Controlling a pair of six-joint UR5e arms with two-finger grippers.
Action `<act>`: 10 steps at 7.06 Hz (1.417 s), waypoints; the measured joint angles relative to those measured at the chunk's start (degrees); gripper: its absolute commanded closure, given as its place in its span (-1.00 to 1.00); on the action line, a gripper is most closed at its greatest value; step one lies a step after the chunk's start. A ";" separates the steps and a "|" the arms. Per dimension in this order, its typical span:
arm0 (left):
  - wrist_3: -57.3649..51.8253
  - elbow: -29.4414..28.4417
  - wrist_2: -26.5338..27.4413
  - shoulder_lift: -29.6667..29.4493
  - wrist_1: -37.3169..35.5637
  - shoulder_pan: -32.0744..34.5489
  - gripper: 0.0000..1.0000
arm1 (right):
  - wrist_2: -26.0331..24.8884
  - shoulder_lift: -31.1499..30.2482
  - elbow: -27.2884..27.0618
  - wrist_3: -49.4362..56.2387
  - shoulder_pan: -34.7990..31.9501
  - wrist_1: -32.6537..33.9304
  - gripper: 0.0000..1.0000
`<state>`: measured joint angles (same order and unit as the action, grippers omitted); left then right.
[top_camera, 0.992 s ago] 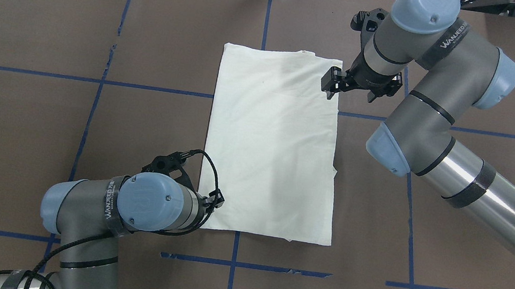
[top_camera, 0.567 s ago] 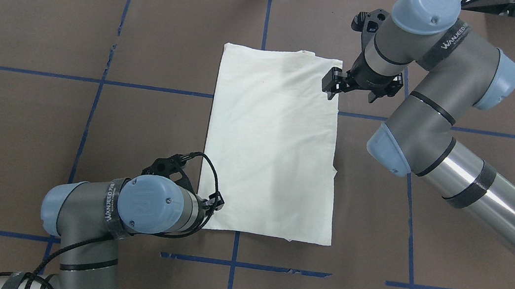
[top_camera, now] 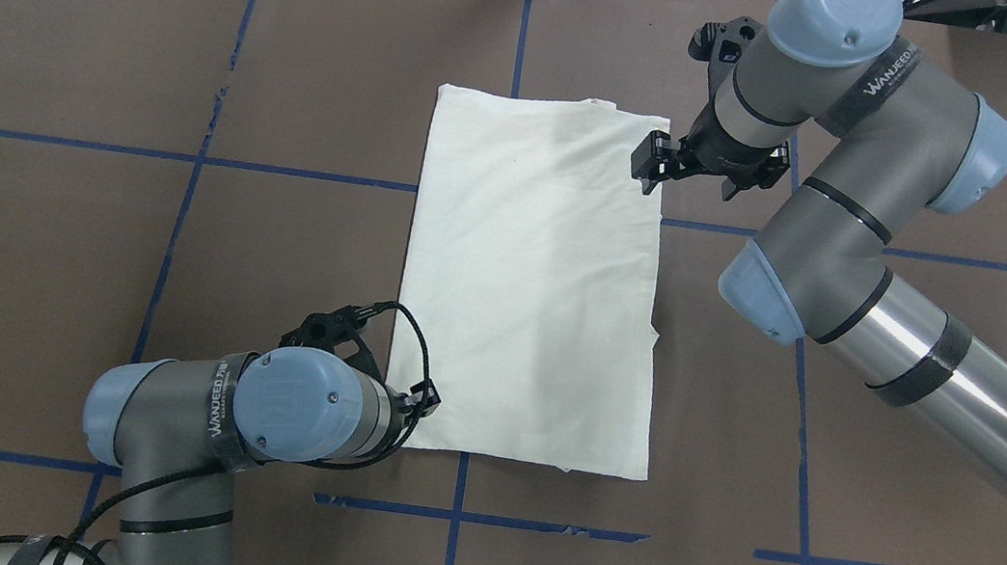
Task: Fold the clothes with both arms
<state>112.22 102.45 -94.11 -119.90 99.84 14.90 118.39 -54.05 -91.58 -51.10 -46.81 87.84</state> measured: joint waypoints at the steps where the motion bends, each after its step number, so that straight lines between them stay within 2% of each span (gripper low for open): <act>1: -0.04 -0.06 0.38 0.00 0.00 0.09 0.60 | 0.00 0.00 0.00 0.02 -0.02 -0.02 -1.00; 2: -0.06 -0.08 0.64 0.01 0.00 0.13 0.96 | 0.00 0.00 0.00 -0.01 -0.03 -0.03 -1.00; 7: -0.59 1.60 0.74 0.18 -0.21 -0.04 1.00 | 0.02 -0.96 -0.98 -2.30 0.30 -0.21 -1.00; 8: -2.08 3.09 0.53 0.35 -1.11 -0.07 1.00 | 0.04 -2.06 -3.14 -6.40 1.43 -0.26 -1.00; 10: -5.02 4.84 0.21 0.17 -2.79 -0.12 1.00 | -2.08 -6.38 -11.47 -22.22 7.84 -0.34 -1.00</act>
<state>107.20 107.28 -93.90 -119.73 97.05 14.78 116.31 -60.43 -103.05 -73.32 -38.97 87.51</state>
